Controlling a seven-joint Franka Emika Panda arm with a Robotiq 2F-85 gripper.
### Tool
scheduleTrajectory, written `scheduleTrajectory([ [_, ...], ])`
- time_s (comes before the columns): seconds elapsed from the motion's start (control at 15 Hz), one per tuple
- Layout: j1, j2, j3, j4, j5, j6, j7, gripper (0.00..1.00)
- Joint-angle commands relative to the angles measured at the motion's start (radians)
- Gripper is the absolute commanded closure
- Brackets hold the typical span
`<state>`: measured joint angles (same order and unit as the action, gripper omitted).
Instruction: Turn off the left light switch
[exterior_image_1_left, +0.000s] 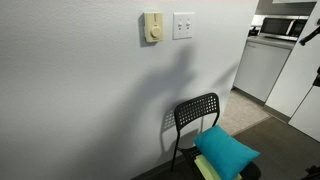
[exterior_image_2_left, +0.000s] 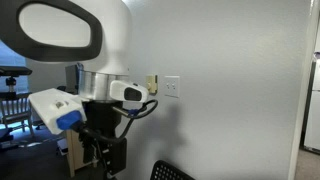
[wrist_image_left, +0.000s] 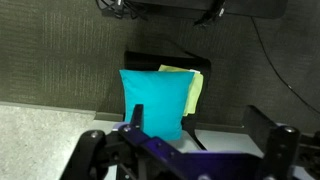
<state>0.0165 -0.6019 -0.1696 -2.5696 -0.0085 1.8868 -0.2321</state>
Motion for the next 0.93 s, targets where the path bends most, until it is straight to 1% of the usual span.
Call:
scheduleTrajectory([
  [0.0,-0.018,0.002,0.016,0.001,0.009,-0.002,-0.008,0.00],
  [0.27,-0.018,0.002,0.016,0.001,0.009,-0.002,-0.008,0.00],
  [0.4,-0.016,-0.006,0.018,0.001,-0.011,0.005,-0.030,0.00],
  [0.6,0.009,0.007,0.043,0.026,-0.027,0.030,-0.070,0.00],
  [0.87,0.057,0.055,0.101,0.096,-0.066,0.069,-0.124,0.00],
])
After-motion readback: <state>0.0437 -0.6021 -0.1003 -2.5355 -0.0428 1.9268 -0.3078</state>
